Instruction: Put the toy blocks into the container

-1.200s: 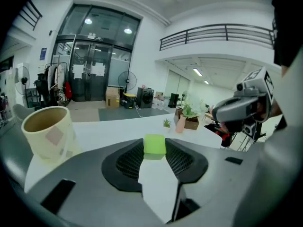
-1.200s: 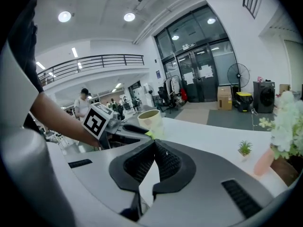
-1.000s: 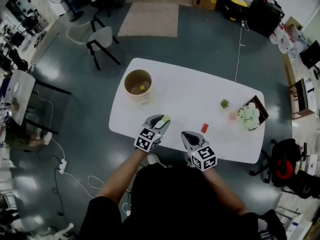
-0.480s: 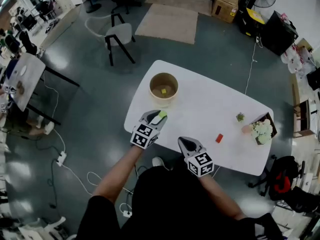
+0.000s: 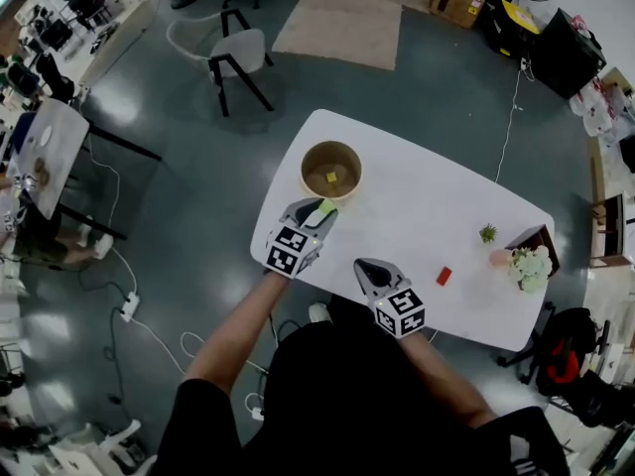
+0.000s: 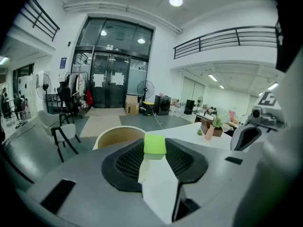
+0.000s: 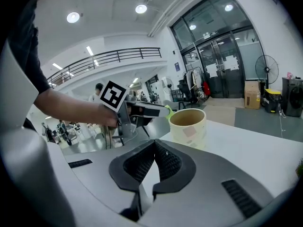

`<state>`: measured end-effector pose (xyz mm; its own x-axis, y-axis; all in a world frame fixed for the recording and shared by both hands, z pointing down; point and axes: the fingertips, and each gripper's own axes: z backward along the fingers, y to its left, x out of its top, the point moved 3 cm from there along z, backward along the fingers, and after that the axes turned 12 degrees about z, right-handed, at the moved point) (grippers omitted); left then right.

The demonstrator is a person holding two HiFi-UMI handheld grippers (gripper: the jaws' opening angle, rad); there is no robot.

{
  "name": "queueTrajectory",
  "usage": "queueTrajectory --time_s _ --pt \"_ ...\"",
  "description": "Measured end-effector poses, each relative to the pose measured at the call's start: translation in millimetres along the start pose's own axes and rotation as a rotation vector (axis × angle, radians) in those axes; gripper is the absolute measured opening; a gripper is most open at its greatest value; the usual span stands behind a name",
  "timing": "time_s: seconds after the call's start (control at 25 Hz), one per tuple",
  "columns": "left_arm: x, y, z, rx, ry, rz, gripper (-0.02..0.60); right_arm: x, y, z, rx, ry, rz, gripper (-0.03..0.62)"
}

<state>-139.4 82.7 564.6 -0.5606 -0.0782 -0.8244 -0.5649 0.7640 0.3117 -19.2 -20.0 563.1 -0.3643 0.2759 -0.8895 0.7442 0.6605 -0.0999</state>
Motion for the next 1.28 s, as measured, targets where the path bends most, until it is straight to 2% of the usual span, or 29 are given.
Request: queueTrajectory --time_s 0.32,0.52,0.68,0.8,0.96,1.16,1.28 --pt "34.9 41.4 -31.1 0.023 0.065 -0.060 0.137 19.9 -39.4 -31.1 0.009 -0.012 -0.002 0.000" --pt "43.5 58.9 -63.0 0.034 0.152 -0.120 0.137 10.1 -60.5 -34.7 -0.022 -0.001 -0.034 0.000" --pt "44.3 72.7 -88.1 0.005 0.230 -0.160 0.137 0.9 -74.8 -39.9 -0.044 0.015 -0.071 0.000" --pt "37.4 77.1 -107.6 -0.030 0.310 -0.193 0.137 -6.3 -86.1 -37.4 -0.062 0.022 -0.092 0.000" --pt "26.4 76.3 -129.4 -0.104 0.438 -0.276 0.137 -18.2 -97.2 -32.8 -0.090 0.036 -0.138 0.000" --pt "10.3 82.0 -147.4 -0.127 0.577 -0.346 0.137 -27.9 -95.9 -31.8 -0.089 0.059 -0.157 0.000" --pt "-5.4 82.3 -158.4 -0.135 0.691 -0.458 0.137 -35.1 -97.5 -31.9 -0.094 0.064 -0.163 0.000"
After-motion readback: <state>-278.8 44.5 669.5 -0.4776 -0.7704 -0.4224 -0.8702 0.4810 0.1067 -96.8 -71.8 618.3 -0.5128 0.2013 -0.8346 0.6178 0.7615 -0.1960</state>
